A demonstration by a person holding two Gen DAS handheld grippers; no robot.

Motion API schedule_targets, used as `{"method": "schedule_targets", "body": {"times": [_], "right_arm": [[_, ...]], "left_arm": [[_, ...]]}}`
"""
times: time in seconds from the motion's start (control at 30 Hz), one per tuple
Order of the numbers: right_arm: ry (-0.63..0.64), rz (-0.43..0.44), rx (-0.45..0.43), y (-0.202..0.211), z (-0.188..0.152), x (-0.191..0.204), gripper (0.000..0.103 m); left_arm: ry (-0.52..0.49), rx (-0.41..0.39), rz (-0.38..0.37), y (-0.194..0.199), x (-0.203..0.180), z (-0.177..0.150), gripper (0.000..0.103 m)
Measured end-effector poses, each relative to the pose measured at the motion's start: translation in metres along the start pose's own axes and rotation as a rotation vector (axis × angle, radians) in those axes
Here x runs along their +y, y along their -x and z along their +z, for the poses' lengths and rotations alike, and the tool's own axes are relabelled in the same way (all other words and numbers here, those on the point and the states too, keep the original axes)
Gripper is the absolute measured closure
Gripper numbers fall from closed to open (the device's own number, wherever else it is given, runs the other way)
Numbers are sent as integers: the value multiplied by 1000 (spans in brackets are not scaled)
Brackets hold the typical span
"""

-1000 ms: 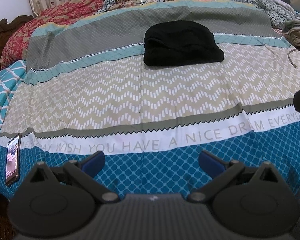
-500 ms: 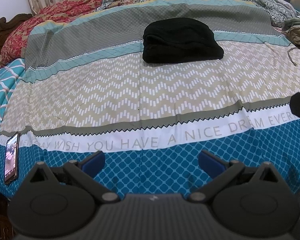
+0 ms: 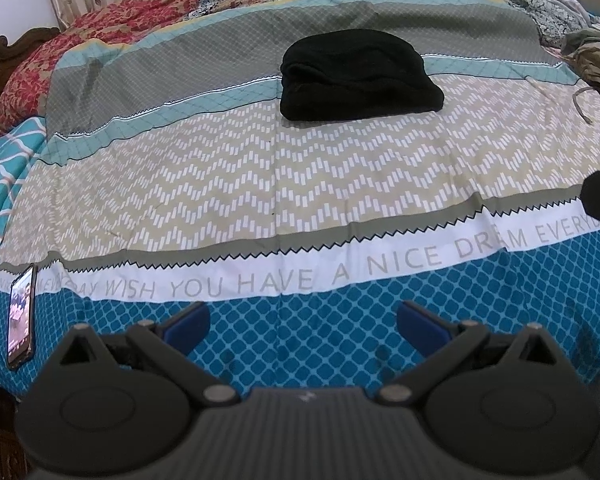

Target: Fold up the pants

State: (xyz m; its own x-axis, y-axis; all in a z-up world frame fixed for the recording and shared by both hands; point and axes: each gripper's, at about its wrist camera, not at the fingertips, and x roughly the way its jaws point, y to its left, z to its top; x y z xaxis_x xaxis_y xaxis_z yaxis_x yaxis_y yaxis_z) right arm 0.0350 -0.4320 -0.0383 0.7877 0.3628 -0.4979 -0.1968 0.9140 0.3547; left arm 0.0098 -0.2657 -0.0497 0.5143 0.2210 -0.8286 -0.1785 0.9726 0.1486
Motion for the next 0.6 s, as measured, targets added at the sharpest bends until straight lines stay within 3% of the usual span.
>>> {"method": "schedule_targets", "body": {"times": [0.6], "right_arm": [[-6,-6,-8,0,2,-1,3]], "left_arm": [[0,3,0,-1,-1,1,0]]}}
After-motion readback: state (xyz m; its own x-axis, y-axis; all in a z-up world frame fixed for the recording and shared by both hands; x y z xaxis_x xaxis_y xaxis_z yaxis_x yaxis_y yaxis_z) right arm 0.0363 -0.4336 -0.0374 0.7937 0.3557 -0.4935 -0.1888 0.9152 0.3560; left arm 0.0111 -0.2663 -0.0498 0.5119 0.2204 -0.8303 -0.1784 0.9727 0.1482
